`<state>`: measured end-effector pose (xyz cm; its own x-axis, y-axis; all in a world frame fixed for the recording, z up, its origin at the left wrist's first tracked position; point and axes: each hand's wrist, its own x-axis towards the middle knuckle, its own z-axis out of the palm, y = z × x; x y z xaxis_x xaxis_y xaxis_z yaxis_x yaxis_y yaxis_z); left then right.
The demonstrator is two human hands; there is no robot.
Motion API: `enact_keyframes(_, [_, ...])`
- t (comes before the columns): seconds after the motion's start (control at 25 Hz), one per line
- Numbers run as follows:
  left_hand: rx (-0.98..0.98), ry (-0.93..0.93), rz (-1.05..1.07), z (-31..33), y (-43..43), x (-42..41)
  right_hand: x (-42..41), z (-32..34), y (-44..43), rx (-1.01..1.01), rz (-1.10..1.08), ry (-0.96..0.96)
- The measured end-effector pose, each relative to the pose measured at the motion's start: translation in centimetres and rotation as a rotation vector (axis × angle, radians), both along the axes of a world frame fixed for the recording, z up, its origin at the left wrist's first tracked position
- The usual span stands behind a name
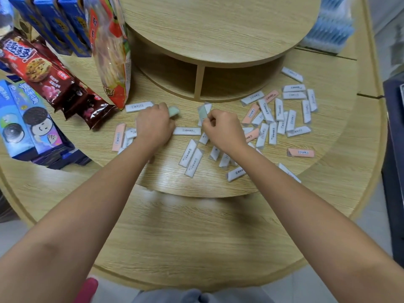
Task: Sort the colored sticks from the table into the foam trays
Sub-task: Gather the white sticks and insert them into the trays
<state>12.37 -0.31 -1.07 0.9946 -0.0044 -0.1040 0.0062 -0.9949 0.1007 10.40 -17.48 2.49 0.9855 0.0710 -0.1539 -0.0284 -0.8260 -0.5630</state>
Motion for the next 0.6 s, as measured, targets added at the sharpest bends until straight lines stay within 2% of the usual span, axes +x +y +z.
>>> enact_keyframes(0.12, [-0.272,-0.114,0.085,1.4,0.6,-0.2,-0.9,0.8,-0.6,0.181,-0.017,0.061])
enact_keyframes(0.24, [-0.74,-0.109,0.157,3.7,-0.5,-2.5,-3.0,1.9,-1.7,0.303,-0.106,0.081])
enact_keyframes(0.32, [-1.046,0.018,0.17,5.3,-2.6,-5.5,-5.3,2.3,-2.9,0.39,-0.188,0.111])
enact_keyframes(0.44, [-1.356,0.242,0.211,6.5,-6.9,-10.8,-10.0,2.4,-5.7,0.523,-0.293,0.186])
enact_keyframes(0.52, [-1.465,0.367,0.195,6.6,-9.9,-14.1,-13.6,2.5,-8.2,0.619,-0.352,0.228])
enact_keyframes(0.6, [-1.485,0.485,0.154,6.6,-13.3,-17.3,-17.5,2.4,-11.6,0.715,-0.407,0.262])
